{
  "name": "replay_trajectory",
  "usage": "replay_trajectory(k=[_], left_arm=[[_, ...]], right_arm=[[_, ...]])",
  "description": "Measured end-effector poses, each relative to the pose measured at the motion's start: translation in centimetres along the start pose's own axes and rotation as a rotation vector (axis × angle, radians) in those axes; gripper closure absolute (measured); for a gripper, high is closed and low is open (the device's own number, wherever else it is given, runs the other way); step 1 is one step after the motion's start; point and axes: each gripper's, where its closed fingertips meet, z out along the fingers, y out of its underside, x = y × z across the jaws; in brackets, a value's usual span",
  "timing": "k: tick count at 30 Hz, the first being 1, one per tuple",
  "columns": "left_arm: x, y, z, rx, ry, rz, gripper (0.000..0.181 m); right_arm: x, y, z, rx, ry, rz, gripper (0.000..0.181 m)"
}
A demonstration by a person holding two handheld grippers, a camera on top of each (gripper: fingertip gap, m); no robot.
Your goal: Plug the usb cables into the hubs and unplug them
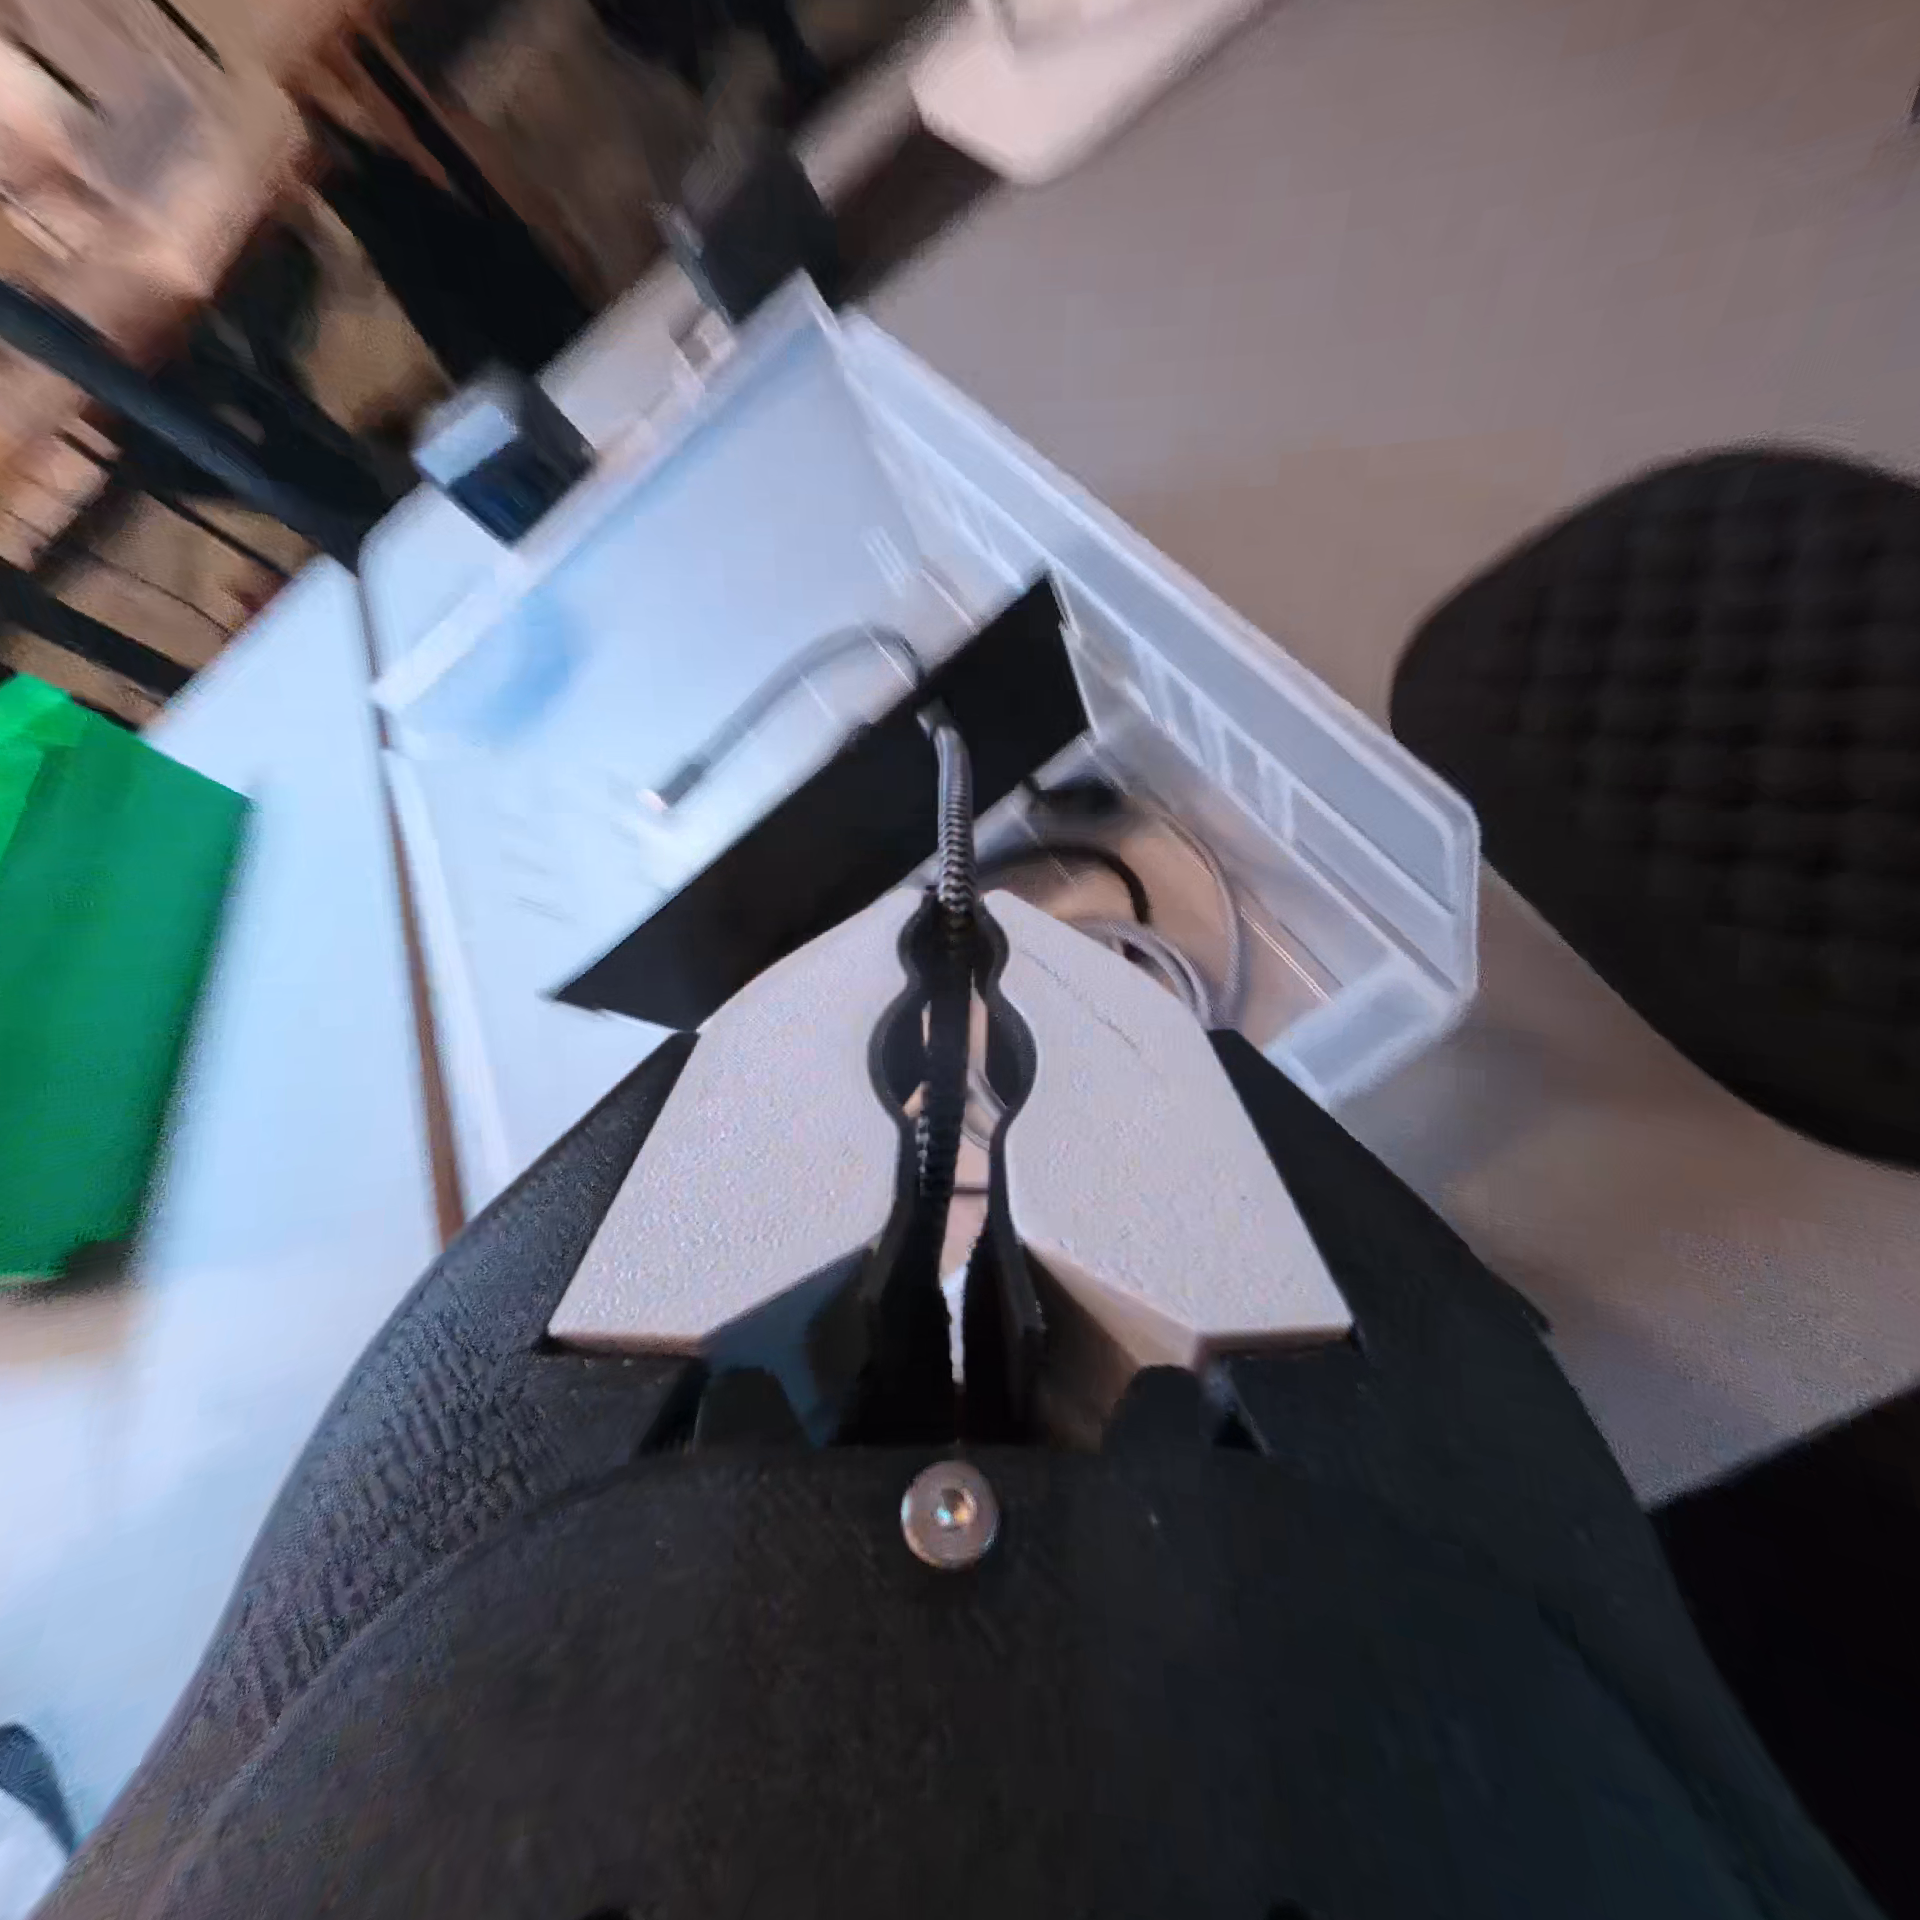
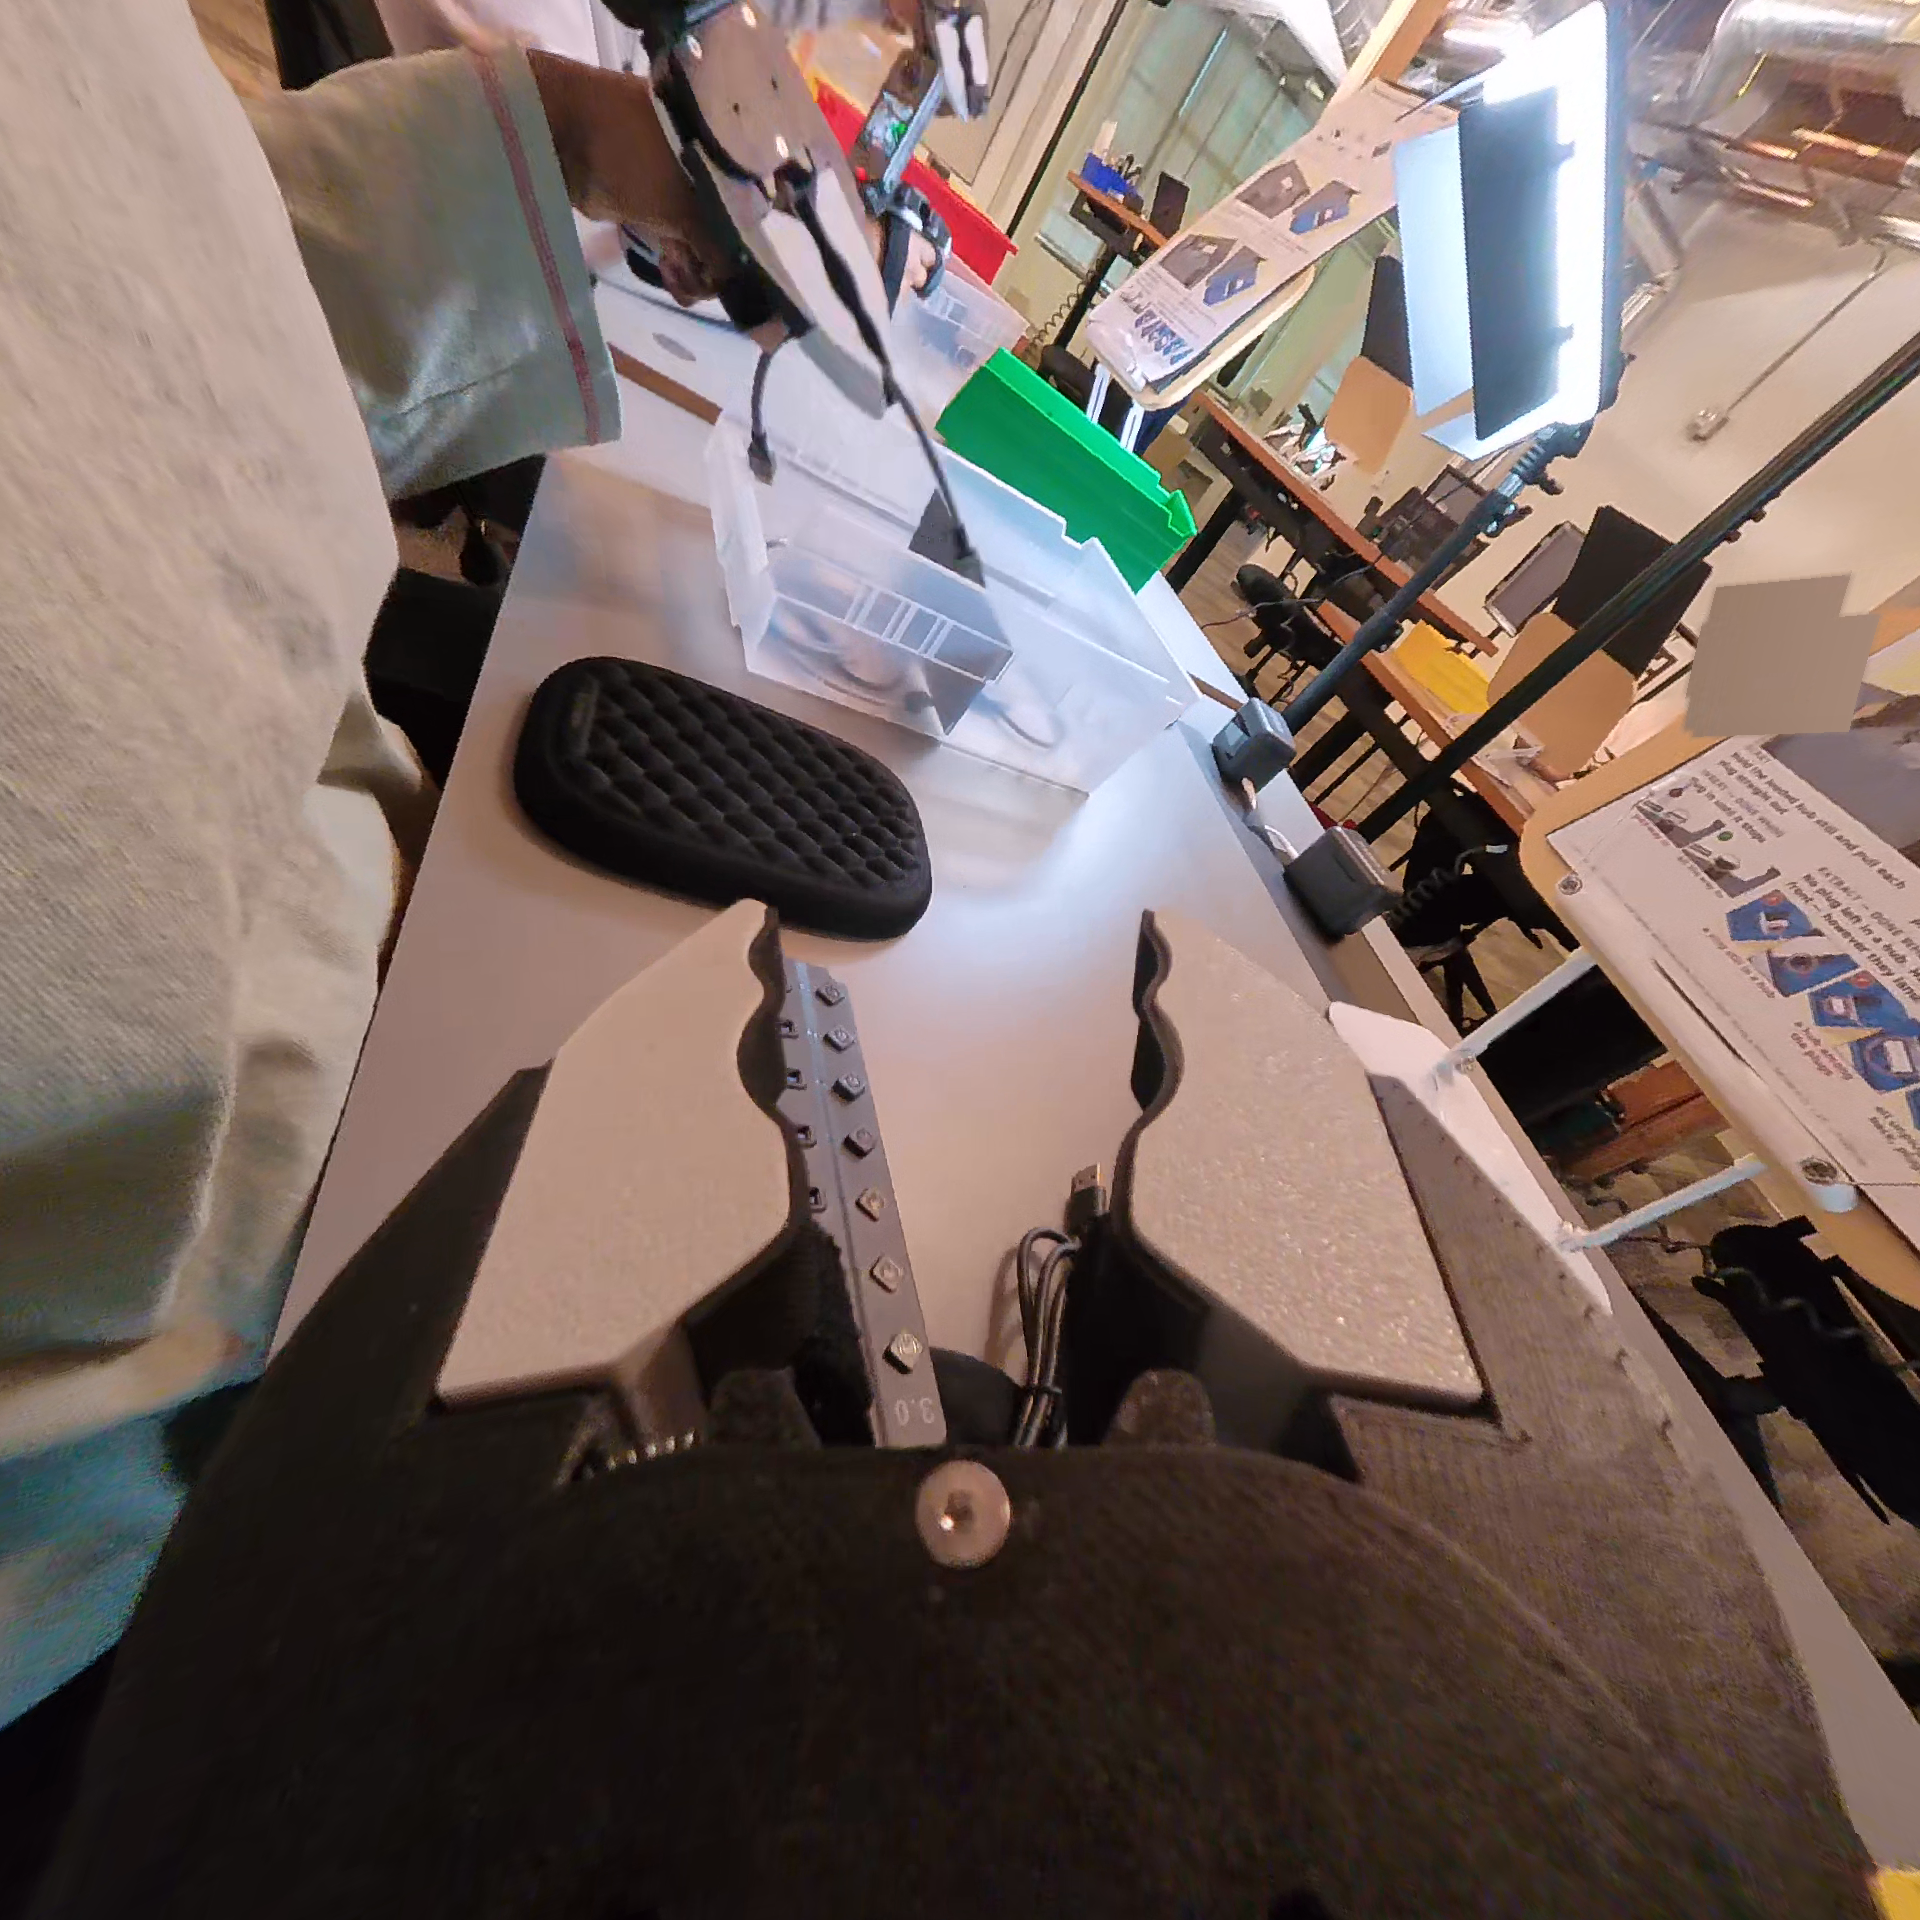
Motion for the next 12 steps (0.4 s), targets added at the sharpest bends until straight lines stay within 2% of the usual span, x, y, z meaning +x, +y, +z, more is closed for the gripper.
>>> replay_trajectory(k=[1,5,7,10,12], left_arm=[[-0.6,-1.3,-1.0,0.089,-0.046,0.026,0.176],[-1.1,-6.8,-4.8,0.434,-0.14,0.074,0.176],[-0.1,-9.5,-6.3,0.616,-0.117,0.06,0.175],[2.3,-13.4,-8.2,0.889,0.06,-0.077,0.176],[3.9,-15.7,-9.5,1.071,0.26,-0.252,0.176]], right_arm=[[-0.1,-0.2,0.2,0.015,-0.004,0.001,0.117],[-0.5,-0.8,1.5,0.067,-0.017,0.003,0.119],[-0.5,-1.5,2.7,0.111,-0.004,0.002,0.119],[-0.6,-3.5,4.7,0.228,0.023,0.025,0.117],[-0.8,-4.5,6.0,0.283,0.043,0.026,0.116]])
